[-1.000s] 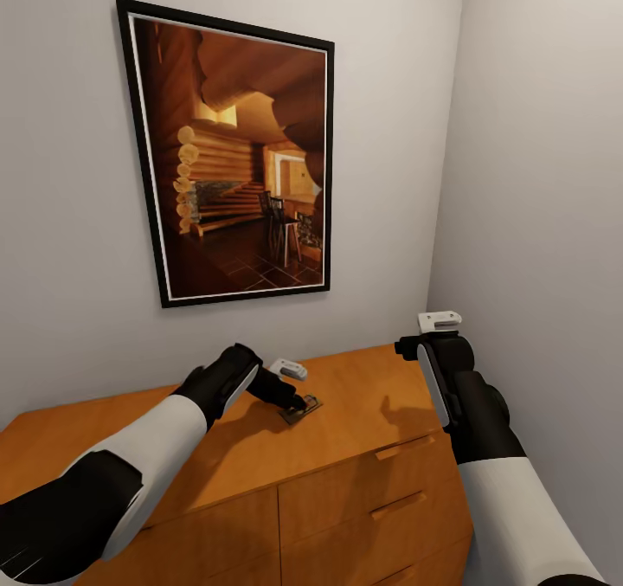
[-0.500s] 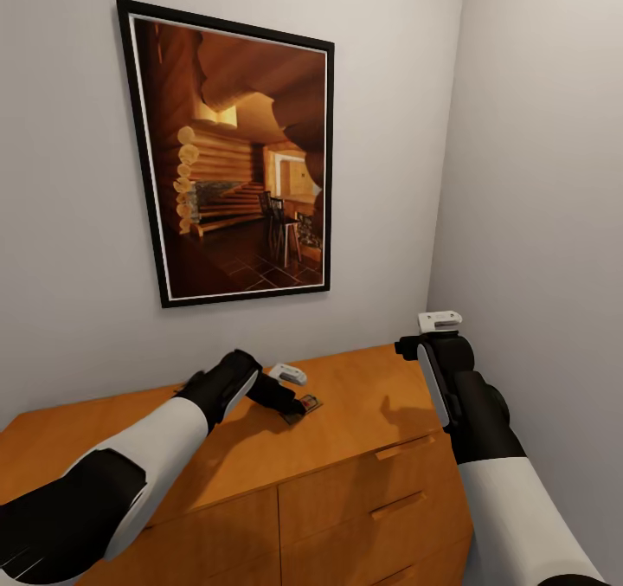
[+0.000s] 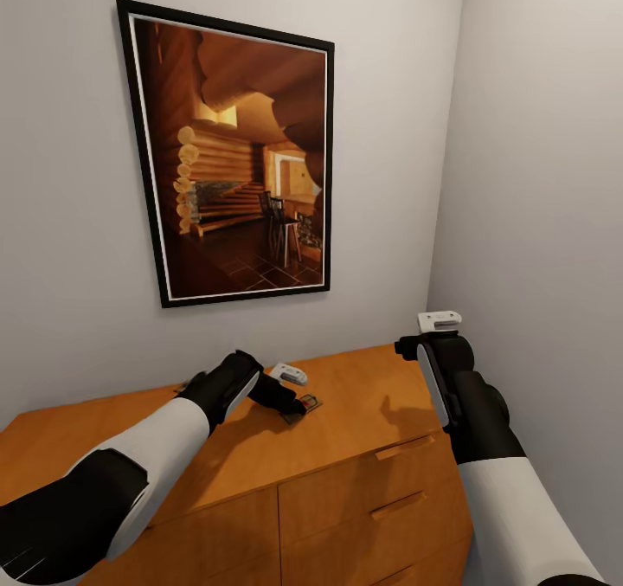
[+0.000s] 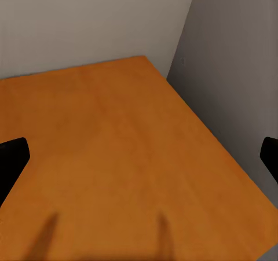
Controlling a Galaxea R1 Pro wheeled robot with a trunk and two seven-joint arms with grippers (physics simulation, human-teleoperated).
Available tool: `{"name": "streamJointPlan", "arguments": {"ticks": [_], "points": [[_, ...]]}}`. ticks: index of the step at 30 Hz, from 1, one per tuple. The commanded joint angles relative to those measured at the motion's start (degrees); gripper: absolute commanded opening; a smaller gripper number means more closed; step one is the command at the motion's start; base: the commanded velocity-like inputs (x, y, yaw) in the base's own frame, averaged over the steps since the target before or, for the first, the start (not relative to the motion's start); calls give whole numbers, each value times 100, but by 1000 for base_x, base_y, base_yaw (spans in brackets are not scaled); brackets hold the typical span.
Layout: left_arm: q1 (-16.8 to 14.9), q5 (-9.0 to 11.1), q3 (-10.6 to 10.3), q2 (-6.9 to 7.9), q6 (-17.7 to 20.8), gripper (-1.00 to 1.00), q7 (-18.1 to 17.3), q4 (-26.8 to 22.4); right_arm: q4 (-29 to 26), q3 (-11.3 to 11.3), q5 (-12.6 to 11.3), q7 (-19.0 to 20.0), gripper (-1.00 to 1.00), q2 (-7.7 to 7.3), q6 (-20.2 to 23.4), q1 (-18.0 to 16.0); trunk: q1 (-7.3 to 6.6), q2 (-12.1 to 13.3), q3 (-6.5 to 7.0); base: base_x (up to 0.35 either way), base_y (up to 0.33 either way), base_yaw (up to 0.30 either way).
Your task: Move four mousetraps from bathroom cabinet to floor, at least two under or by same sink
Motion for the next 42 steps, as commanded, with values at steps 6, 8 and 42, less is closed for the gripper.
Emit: {"name": "streamJointPlan", "arguments": {"ticks": [6,8,42], "points": [[-1,58,-35,-2,29,100,5,301,-3,5,48,20,100,1,33,-5,1,-3,-9,0,0,0],[-1,58,-35,-3,28,100,22,303,-3,7,48,20,100,1,33,-5,1,-3,-9,0,0,0],[-1,70,-71,-38,203,-100,631,-417,-12,1,48,20,100,1,33,-5,1,-3,-9,0,0,0]]}}
